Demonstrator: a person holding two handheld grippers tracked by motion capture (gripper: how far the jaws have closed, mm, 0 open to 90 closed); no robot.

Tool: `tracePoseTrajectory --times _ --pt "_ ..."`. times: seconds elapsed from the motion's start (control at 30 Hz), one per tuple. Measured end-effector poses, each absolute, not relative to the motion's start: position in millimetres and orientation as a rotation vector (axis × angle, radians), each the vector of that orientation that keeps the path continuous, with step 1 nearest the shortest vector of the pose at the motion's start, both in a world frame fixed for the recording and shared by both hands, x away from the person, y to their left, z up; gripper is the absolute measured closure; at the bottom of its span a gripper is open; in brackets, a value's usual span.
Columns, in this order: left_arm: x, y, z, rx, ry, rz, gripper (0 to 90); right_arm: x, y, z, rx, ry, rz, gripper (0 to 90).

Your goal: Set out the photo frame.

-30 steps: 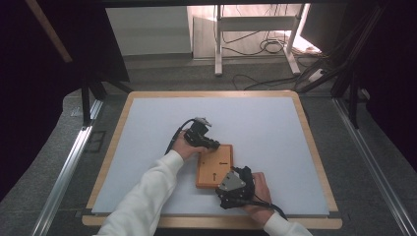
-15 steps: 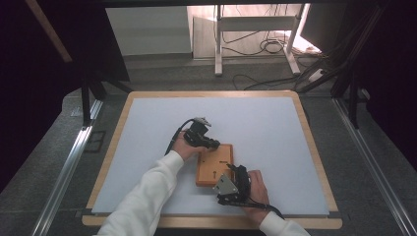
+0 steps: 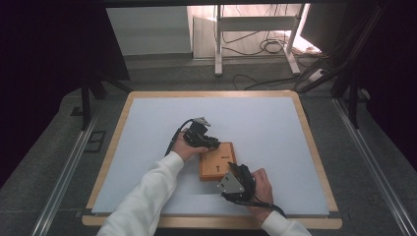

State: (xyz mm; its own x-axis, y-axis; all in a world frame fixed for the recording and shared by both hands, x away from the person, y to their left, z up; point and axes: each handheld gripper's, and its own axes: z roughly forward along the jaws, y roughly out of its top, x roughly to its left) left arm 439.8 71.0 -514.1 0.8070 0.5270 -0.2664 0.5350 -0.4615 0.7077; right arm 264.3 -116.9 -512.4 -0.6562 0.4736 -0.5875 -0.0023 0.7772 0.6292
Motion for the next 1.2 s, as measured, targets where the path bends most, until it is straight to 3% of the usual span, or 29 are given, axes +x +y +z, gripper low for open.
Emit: tracePoseTrajectory --times 0.17,0.3,0.8,1.2 --pt "436 76 -509 2.121 0.824 0.055 46.7 266 -120 -508 0.351 2.171 0.776 39.8" --pt "427 91 -501 2.081 0.838 0.117 35.4 266 -120 -508 0.350 2.174 0.775 39.8" --pt "377 156 -503 2.038 0.841 0.167 29.3 267 -119 -509 0.335 2.191 0.751 39.6" --pt "337 174 -518 2.116 0.811 0.204 28.6 267 -119 -510 0.329 2.196 0.744 39.6"
